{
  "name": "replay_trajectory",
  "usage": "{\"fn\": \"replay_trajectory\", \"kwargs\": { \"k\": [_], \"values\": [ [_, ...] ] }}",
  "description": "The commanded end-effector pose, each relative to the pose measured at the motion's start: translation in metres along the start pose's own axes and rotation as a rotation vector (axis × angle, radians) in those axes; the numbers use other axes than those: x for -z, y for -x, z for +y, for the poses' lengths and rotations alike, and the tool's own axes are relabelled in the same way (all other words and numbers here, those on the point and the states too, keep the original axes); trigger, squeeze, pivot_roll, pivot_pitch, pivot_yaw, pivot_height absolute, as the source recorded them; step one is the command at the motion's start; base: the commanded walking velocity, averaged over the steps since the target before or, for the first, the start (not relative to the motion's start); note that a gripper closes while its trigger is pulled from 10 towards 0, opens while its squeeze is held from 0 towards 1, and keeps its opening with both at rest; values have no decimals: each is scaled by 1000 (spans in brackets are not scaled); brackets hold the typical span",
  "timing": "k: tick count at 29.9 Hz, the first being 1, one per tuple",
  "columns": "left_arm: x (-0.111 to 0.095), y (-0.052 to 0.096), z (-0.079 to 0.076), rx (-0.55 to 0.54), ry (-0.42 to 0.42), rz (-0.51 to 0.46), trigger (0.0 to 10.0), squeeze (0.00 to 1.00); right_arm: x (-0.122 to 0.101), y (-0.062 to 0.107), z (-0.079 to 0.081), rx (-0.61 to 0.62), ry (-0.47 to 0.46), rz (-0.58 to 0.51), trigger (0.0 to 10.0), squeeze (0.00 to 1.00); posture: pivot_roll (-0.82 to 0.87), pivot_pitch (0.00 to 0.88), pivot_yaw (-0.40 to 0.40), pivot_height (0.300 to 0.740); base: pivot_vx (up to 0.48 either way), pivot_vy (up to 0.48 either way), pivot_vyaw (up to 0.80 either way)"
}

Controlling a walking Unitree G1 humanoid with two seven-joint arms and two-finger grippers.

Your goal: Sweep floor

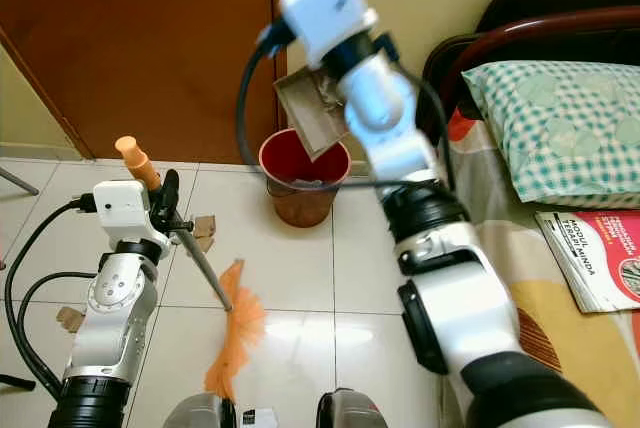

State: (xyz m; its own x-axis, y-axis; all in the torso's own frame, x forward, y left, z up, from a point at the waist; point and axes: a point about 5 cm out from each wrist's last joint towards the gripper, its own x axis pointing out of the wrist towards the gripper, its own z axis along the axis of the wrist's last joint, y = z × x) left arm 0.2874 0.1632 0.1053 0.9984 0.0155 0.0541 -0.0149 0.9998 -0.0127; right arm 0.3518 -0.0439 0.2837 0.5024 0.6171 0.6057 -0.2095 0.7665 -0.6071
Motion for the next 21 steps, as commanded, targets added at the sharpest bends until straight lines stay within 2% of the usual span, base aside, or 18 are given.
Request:
{"fn": "replay_trajectory", "kwargs": {
  "k": [1, 2, 3, 4, 5, 6, 7, 11, 14, 17, 20, 21],
  "values": [
    [-1, -1, -4, 11, 14, -10, 10000, 0, -8, -1, 6, -31, 46, -69, 10000, 0, 10, 91, -67, 740, 0, 0, 0],
    [-2, -1, -4, 10, 15, -11, 10000, 0, -4, 6, 24, -87, 55, -63, 10000, 0, 12, 91, -67, 740, 0, 0, 0],
    [-2, -1, -4, 10, 15, -11, 10000, 0, -4, 6, 24, -87, 55, -63, 10000, 0, 12, 91, -67, 740, 0, 0, 0],
    [-1, -1, -4, 11, 15, -10, 10000, 0, 2, 14, 41, -155, 63, -54, 10000, 0, 14, 92, -69, 740, 0, 0, 0],
    [-1, -1, -4, 11, 15, -10, 10000, 0, 2, 14, 41, -155, 63, -54, 10000, 0, 14, 92, -69, 740, 0, 0, 0],
    [-1, -1, -5, 12, 15, -10, 10000, 0, 4, 19, 50, -191, 65, -45, 10000, 0, 14, 92, -69, 740, 0, 0, 0],
    [0, -1, -6, 13, 15, -10, 10000, 0, 9, 29, 66, -261, 71, -32, 10000, 0, 14, 92, -69, 740, 0, 0, 0],
    [0, -1, -7, 15, 17, -10, 10000, 0, 13, 45, 87, -343, 33, -10, 10000, 0, 17, 95, -70, 740, 0, 0, 0],
    [0, -1, -7, 16, 18, -10, 10000, 0, 13, 49, 93, -362, 39, -25, 10000, 0, 17, 95, -70, 740, 0, 0, 0],
    [-1, -2, -8, 17, 17, -12, 10000, 0, 13, 50, 92, -342, 51, -30, 10000, 0, 17, 95, -70, 740, 0, 0, 0],
    [-2, -3, -7, 18, 16, -15, 10000, 0, 13, 47, 84, -287, 78, -41, 10000, 0, 14, 97, -68, 740, 0, 0, 0],
    [-2, -3, -8, 18, 16, -18, 10000, 0, 10, 40, 73, -211, 103, -62, 10000, 0, 14, 97, -68, 740, 0, 0, 0]
  ]
}}
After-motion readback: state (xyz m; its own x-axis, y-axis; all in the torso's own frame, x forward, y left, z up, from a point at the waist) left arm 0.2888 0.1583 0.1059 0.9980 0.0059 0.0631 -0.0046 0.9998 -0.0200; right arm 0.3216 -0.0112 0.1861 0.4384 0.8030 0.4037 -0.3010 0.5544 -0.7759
